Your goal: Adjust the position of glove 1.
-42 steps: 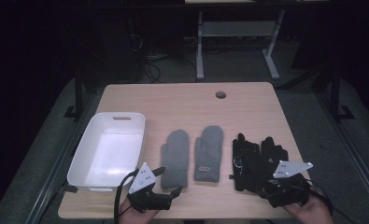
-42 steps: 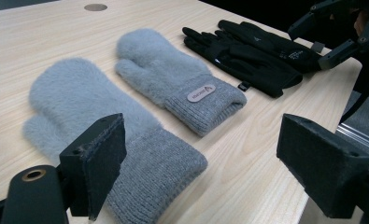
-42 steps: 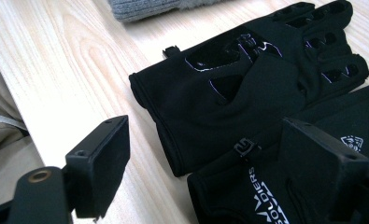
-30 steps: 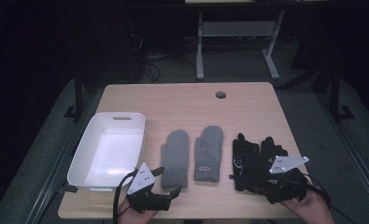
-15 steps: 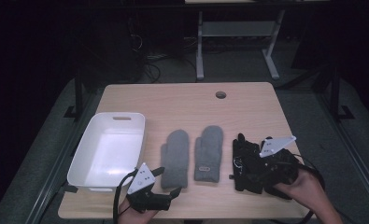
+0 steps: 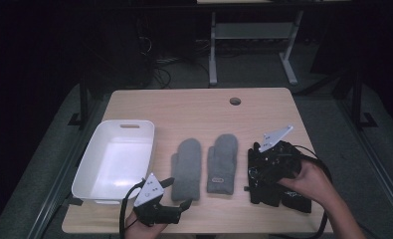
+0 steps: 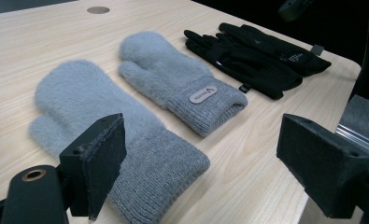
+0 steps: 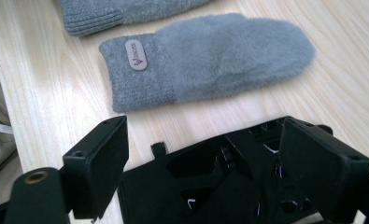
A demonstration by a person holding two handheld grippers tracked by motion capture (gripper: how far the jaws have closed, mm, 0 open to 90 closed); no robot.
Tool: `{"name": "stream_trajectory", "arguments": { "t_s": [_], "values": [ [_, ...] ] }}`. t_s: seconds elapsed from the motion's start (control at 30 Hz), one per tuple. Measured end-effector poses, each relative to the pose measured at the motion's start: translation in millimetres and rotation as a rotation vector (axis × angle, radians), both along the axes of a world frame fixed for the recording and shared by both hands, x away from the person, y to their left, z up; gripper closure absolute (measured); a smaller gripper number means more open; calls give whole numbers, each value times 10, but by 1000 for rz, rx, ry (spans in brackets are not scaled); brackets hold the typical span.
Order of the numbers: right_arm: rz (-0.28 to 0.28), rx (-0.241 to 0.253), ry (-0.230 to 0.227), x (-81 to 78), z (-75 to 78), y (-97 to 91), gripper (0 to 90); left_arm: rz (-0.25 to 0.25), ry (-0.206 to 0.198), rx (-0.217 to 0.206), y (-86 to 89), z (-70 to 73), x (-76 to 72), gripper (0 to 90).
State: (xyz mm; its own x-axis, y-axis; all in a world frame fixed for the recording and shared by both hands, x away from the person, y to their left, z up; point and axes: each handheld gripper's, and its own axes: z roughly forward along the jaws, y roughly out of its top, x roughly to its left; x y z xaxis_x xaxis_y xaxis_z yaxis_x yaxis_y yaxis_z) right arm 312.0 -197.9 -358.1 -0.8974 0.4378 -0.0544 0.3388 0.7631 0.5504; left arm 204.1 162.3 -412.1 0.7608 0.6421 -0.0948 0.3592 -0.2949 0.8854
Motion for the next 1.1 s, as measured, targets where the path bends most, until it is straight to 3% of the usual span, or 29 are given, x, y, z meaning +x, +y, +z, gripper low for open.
{"name": "stream_trajectory", "arguments": {
  "t_s": [1.1],
  "values": [
    [78,-46,37,326,58,394,161,5,0,-8,12,4,0,153]
  ]
}}
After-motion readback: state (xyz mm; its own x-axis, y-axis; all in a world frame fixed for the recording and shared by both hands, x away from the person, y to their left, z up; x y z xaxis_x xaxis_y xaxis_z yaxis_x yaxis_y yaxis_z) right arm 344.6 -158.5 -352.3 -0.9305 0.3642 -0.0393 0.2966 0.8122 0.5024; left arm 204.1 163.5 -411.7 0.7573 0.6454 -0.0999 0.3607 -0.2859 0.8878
